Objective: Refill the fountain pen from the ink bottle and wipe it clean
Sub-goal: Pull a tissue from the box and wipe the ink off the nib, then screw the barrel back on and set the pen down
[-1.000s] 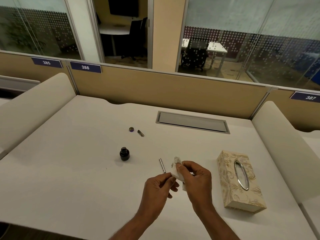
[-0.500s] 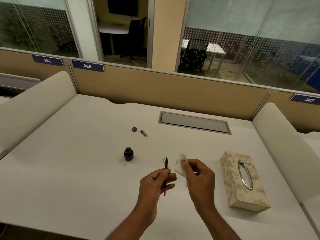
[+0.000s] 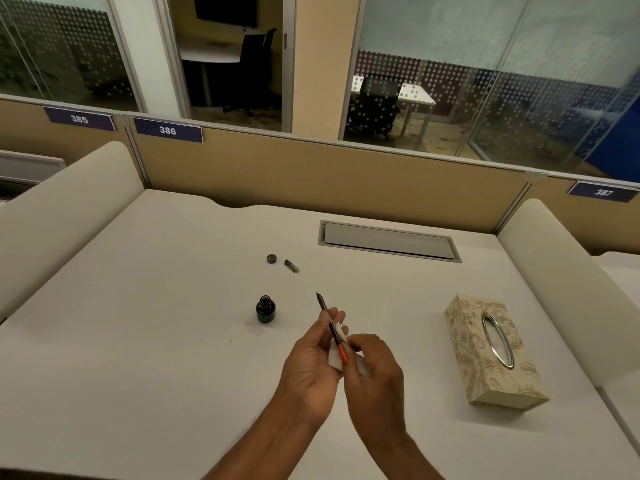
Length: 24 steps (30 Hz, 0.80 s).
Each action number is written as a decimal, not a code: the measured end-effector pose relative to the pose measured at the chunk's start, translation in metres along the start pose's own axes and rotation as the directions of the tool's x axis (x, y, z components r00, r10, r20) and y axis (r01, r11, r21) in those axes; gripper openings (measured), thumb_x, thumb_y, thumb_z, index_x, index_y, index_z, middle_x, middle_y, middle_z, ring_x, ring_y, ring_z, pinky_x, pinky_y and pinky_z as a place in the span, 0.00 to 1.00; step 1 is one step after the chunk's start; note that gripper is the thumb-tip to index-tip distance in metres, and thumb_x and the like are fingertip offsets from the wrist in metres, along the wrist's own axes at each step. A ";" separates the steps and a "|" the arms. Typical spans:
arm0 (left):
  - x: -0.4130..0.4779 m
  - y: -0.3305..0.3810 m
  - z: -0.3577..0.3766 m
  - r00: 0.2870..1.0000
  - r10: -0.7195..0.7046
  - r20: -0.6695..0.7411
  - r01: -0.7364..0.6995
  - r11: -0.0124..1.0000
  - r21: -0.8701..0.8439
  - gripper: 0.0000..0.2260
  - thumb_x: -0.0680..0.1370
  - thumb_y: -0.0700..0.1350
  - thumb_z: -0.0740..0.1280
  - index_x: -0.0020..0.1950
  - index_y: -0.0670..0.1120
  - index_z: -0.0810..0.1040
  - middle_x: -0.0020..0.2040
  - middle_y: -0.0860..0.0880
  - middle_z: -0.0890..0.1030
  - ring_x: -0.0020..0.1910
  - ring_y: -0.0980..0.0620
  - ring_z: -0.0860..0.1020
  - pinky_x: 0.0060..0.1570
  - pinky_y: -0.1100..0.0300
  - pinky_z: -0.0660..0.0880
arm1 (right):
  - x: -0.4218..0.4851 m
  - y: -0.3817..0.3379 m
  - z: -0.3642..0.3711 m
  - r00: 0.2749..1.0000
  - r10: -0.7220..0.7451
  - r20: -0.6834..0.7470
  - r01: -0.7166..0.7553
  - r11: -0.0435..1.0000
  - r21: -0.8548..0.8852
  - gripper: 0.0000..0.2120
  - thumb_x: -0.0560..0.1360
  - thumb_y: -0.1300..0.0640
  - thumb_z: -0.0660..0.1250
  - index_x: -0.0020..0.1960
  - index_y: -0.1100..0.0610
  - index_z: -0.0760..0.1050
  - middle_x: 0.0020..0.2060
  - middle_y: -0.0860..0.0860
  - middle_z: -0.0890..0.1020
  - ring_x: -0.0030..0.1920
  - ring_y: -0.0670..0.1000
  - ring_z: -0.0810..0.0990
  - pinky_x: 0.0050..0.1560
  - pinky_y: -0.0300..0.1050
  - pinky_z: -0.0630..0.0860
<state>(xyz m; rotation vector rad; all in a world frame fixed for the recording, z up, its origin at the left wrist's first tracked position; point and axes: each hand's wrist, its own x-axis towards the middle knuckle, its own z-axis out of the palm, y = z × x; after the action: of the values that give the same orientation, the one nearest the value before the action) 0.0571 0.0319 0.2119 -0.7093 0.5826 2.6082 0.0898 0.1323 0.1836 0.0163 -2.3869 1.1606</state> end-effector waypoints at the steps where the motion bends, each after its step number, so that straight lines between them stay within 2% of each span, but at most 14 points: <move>1: 0.000 0.002 -0.001 1.000 -0.011 0.012 0.011 1.000 -0.007 0.13 0.81 0.44 0.68 0.63 0.40 0.82 0.66 0.40 0.82 0.71 0.41 0.76 0.75 0.41 0.67 | -0.002 -0.001 0.002 1.000 -0.002 -0.006 0.002 1.000 -0.003 0.04 0.77 0.62 0.71 0.49 0.53 0.80 0.42 0.45 0.82 0.44 0.48 0.80 0.42 0.48 0.80; 5: 0.000 0.006 -0.007 0.997 -0.060 0.056 0.062 0.998 -0.023 0.10 0.80 0.44 0.69 0.58 0.41 0.84 0.64 0.40 0.84 0.69 0.42 0.77 0.75 0.44 0.68 | -0.008 -0.006 0.007 0.999 -0.009 -0.039 0.008 1.000 -0.015 0.03 0.78 0.59 0.69 0.50 0.52 0.80 0.44 0.44 0.81 0.46 0.47 0.79 0.44 0.46 0.79; 9: -0.001 0.004 -0.007 0.992 -0.082 0.096 0.086 0.996 -0.030 0.09 0.80 0.45 0.69 0.51 0.43 0.88 0.61 0.42 0.86 0.68 0.44 0.77 0.73 0.47 0.69 | -0.012 -0.016 0.013 0.996 0.050 -0.067 -0.048 0.998 0.033 0.05 0.77 0.59 0.73 0.48 0.50 0.80 0.43 0.42 0.80 0.47 0.49 0.79 0.45 0.44 0.78; 14: -0.002 -0.001 -0.007 0.993 -0.018 0.119 0.017 1.000 0.014 0.10 0.77 0.47 0.71 0.56 0.46 0.85 0.64 0.45 0.85 0.68 0.48 0.78 0.60 0.49 0.76 | -0.020 -0.022 0.008 0.981 0.193 -0.026 -0.185 0.963 0.198 0.08 0.76 0.57 0.74 0.50 0.45 0.79 0.45 0.42 0.83 0.50 0.48 0.82 0.48 0.46 0.81; 16: -0.003 -0.006 -0.006 0.992 -0.017 0.122 0.018 1.000 -0.001 0.08 0.78 0.47 0.71 0.54 0.47 0.86 0.62 0.47 0.85 0.64 0.48 0.79 0.55 0.50 0.78 | -0.022 -0.025 0.003 0.966 0.257 0.014 -0.252 0.937 0.242 0.14 0.76 0.54 0.74 0.55 0.39 0.76 0.48 0.39 0.84 0.53 0.43 0.82 0.48 0.38 0.80; 19: -0.005 -0.016 -0.006 0.991 -0.003 0.132 0.003 1.000 -0.004 0.07 0.79 0.48 0.72 0.49 0.46 0.88 0.56 0.47 0.85 0.49 0.50 0.81 0.44 0.54 0.81 | -0.023 -0.029 -0.007 0.960 0.266 0.088 -0.280 0.926 0.255 0.27 0.75 0.55 0.75 0.60 0.27 0.67 0.48 0.34 0.83 0.52 0.37 0.81 0.46 0.25 0.75; 21: -0.005 -0.024 -0.006 0.993 0.028 0.113 -0.031 0.999 0.026 0.08 0.77 0.49 0.73 0.50 0.46 0.88 0.56 0.47 0.85 0.47 0.51 0.80 0.42 0.55 0.79 | -0.024 -0.029 -0.013 0.962 0.250 0.113 -0.271 0.929 0.252 0.32 0.75 0.55 0.75 0.62 0.24 0.63 0.47 0.33 0.82 0.51 0.36 0.82 0.46 0.21 0.72; 24: -0.004 -0.036 -0.004 0.995 0.062 0.080 -0.067 0.996 0.064 0.08 0.76 0.49 0.74 0.50 0.47 0.87 0.53 0.48 0.85 0.45 0.52 0.79 0.42 0.56 0.78 | -0.028 -0.023 -0.026 0.960 0.234 0.152 -0.268 0.927 0.263 0.33 0.77 0.56 0.72 0.64 0.23 0.61 0.50 0.29 0.82 0.55 0.32 0.79 0.48 0.19 0.70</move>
<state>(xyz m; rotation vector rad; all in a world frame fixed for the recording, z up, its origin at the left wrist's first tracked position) 0.0780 0.0593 0.2010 -0.5747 0.6762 2.6486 0.1307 0.1312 0.2024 -0.1352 -2.3535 1.6577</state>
